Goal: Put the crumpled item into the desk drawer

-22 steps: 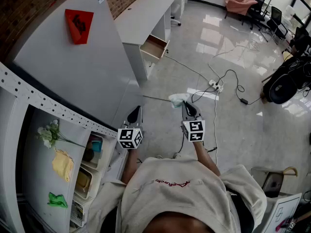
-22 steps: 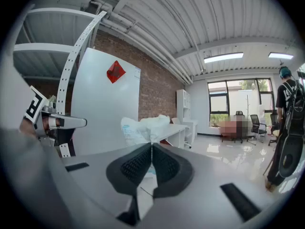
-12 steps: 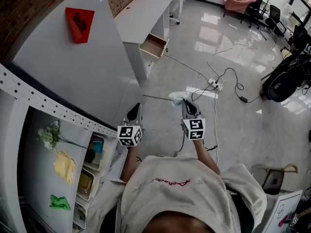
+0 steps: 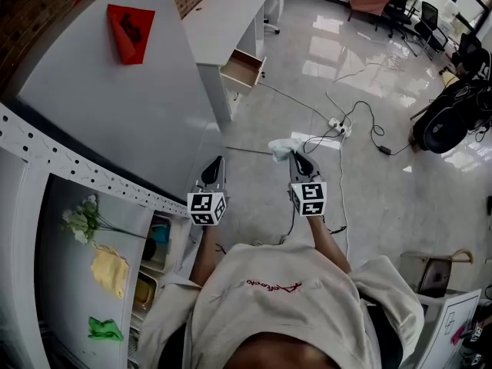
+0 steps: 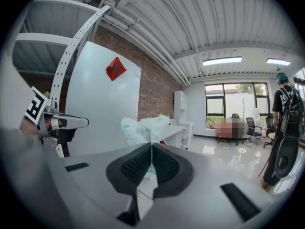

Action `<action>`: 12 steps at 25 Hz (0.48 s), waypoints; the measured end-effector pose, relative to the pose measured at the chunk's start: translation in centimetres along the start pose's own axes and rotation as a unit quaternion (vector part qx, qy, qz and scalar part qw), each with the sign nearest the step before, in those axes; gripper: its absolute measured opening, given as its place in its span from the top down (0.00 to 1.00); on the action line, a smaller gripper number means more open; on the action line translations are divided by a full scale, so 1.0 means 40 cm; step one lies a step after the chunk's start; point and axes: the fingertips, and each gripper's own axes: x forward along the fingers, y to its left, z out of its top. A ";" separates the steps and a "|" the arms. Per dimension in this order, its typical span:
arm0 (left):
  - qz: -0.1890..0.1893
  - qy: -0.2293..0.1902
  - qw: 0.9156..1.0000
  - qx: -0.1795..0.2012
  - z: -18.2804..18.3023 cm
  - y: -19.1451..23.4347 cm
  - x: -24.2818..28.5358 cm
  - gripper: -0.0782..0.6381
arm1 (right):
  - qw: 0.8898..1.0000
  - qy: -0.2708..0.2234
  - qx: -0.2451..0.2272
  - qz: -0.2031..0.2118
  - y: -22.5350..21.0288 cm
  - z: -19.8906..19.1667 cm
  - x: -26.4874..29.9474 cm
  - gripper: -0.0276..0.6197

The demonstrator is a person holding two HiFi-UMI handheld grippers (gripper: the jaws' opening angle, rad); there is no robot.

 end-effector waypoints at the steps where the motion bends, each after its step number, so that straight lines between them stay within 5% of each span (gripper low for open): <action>1: -0.002 -0.001 1.000 0.000 -0.001 0.007 0.000 0.88 | 1.000 0.000 -0.001 -0.001 0.007 0.002 0.002 0.94; 12: -0.015 0.001 1.000 -0.004 -0.021 0.045 -0.003 0.88 | 1.000 0.008 0.002 -0.010 0.053 -0.023 0.015 0.94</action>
